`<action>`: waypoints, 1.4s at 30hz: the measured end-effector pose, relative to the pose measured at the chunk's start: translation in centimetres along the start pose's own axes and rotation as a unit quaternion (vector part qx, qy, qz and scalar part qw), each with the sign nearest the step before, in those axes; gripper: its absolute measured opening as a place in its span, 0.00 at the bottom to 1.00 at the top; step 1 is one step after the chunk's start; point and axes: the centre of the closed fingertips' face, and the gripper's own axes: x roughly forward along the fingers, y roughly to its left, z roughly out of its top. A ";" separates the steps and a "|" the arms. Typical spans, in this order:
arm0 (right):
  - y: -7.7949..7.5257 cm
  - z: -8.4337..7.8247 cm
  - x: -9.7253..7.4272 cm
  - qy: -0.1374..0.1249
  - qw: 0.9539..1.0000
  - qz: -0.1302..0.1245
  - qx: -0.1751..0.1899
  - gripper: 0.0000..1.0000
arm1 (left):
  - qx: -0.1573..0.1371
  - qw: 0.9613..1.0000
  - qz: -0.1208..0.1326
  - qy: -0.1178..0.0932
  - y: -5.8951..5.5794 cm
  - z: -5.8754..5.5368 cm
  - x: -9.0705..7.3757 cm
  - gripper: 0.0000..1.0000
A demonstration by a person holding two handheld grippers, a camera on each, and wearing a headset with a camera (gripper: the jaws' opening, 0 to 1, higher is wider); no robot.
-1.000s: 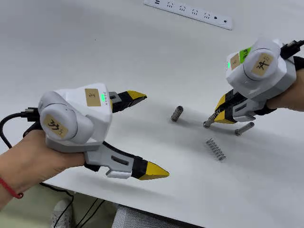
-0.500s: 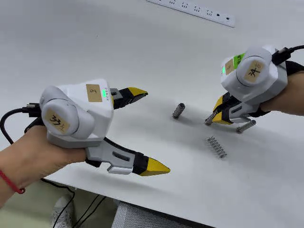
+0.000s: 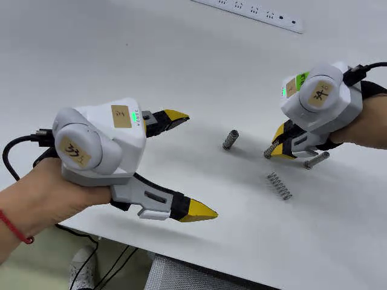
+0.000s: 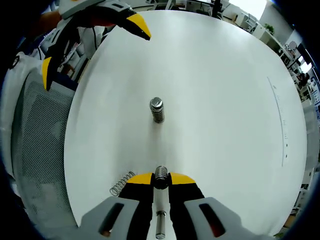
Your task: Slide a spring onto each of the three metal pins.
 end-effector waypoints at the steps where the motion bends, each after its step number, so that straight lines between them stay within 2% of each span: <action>1: 0.1 0.1 0.0 -0.001 1.000 0.000 0.001 0.12 | 0.000 1.000 0.000 0.000 0.0 0.0 0.0 0.99; 11: -0.1 0.4 -0.2 -0.012 1.000 -0.002 0.004 0.13 | 0.005 1.000 0.001 0.005 0.0 0.2 -0.3 0.98; 17: 0.0 0.9 -1.4 -0.030 0.999 -0.010 0.007 0.20 | 0.008 1.000 0.001 0.008 -0.2 0.3 -0.5 0.98; 20: 0.0 1.1 -2.3 -0.044 0.999 -0.018 0.011 0.24 | 0.012 1.000 0.000 0.013 -0.3 0.3 -0.4 0.98; 24: -0.1 1.0 -3.3 -0.077 0.996 -0.034 0.012 0.29 | 0.015 1.000 0.001 0.016 -0.5 0.7 -0.4 0.98; 26: 0.1 1.4 -4.5 -0.099 0.994 -0.042 0.017 0.32 | 0.011 1.000 0.009 0.014 -0.2 1.0 -0.6 0.98; 28: -0.5 1.0 -4.8 -0.116 0.992 -0.045 0.025 0.35 | 0.010 1.000 0.014 0.013 0.0 1.1 -0.6 0.97; 34: 0.4 0.7 -7.3 -0.162 0.984 -0.057 0.038 0.48 | 0.014 1.000 0.018 0.019 -0.2 1.6 -0.7 0.97; 40: 1.8 0.1 -9.5 -0.206 0.974 -0.070 0.062 0.59 | 0.020 0.999 0.020 0.029 -0.2 1.7 -0.9 0.97; 42: 1.7 -0.3 -9.9 -0.232 0.966 -0.076 0.080 0.66 | 0.022 0.999 0.021 0.033 -0.2 1.8 -1.0 0.97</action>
